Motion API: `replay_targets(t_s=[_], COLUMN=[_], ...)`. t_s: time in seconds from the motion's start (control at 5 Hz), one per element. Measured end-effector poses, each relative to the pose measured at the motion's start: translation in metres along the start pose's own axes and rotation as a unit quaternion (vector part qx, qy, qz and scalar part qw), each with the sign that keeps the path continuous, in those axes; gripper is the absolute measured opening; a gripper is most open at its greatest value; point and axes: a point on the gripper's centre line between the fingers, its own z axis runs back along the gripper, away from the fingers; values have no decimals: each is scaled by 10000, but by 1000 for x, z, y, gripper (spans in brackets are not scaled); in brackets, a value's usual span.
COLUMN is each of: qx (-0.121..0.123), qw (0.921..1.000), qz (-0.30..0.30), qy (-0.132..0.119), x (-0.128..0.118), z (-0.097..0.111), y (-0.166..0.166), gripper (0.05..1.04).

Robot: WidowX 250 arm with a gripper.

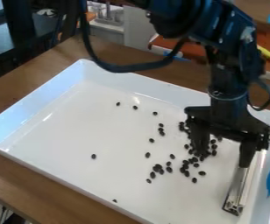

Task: Sweep into pile

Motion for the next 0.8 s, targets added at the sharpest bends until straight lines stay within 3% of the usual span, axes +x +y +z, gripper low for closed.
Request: replay_targets(t_s=[0.6, 0.8], qx=[31, 136], qw=[9999, 9998], qz=[-116, -133], qy=[-60, 36], x=[-3, -6], z=[-6, -16], y=[-24, -25], gripper=[991, 985])
